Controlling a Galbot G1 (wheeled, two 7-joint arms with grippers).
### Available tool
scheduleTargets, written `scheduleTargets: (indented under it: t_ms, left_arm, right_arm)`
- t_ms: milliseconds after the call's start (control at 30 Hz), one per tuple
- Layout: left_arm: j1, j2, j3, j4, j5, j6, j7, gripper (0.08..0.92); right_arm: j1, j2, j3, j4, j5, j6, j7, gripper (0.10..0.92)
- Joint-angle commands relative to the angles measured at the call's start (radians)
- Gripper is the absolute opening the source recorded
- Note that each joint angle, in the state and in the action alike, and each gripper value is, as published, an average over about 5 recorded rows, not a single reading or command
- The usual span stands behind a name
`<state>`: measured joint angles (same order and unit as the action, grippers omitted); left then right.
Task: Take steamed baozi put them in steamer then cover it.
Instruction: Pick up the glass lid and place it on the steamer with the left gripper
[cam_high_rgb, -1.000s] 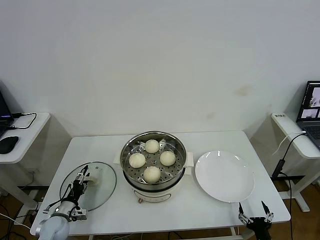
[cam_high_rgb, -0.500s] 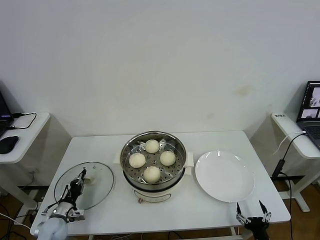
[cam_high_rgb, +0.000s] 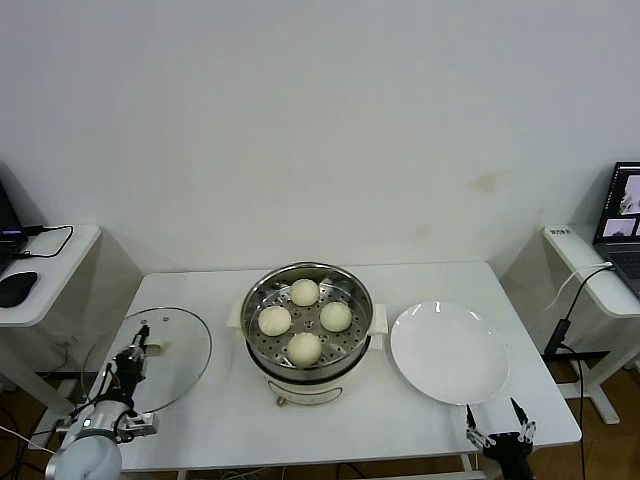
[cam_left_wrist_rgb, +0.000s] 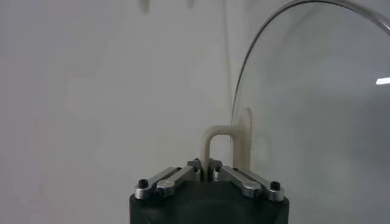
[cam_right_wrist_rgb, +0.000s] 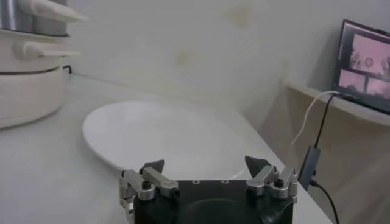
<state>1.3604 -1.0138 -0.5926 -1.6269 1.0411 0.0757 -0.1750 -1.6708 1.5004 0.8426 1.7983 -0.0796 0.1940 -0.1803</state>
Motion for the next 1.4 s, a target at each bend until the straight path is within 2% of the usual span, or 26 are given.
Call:
scheduleTargets:
  t_ms: [33,167,333,467,600,767,1000,1200,1400]
  left_arm:
    - [0.095,0.040,-0.084,-0.340,-0.146,0.253,0.136,0.134]
    - [0.084,0.075,-0.053,-0.441,-0.150,0.316,0.207,0.134]
    - [0.015,0.125,0.080,-0.511,-0.170,0.390,0.244,0.134]
    - [-0.095,0.151,0.248,-0.503,-0.190,0.431,0.229,0.134]
    - [-0.222,0.146,0.400,-0.462,-0.192,0.484,0.231,0.134]
    - [-0.353,0.097,0.511,-0.416,-0.154,0.532,0.261,0.134]
    - [-0.467,-0.013,0.613,-0.369,-0.008,0.534,0.369,0.134]
    - [-0.512,-0.107,0.666,-0.322,0.148,0.534,0.471,0.134]
    - [-0.525,-0.195,0.678,-0.269,0.234,0.534,0.508,0.134]
  right_arm:
    - [-0.028,-0.019,-0.024,0.011,-0.013,0.026,0.006,0.823]
    - [-0.028,-0.020,-0.035,0.014,-0.033,0.037,0.011,0.823]
    - [-0.026,-0.014,-0.052,0.017,-0.074,0.066,0.022,0.823]
    - [-0.016,0.006,-0.072,0.016,-0.100,0.103,0.045,0.823]
    - [-0.006,0.030,-0.084,0.012,-0.178,0.139,0.078,0.823]
    - [0.004,0.070,-0.089,0.007,-0.340,0.170,0.158,0.823]
    - [0.027,0.077,-0.118,-0.039,-0.400,0.173,0.193,0.823]
    - [0.034,0.077,-0.131,-0.056,-0.411,0.172,0.194,0.823]
    - [0.037,0.077,-0.148,-0.067,-0.420,0.165,0.197,0.823]
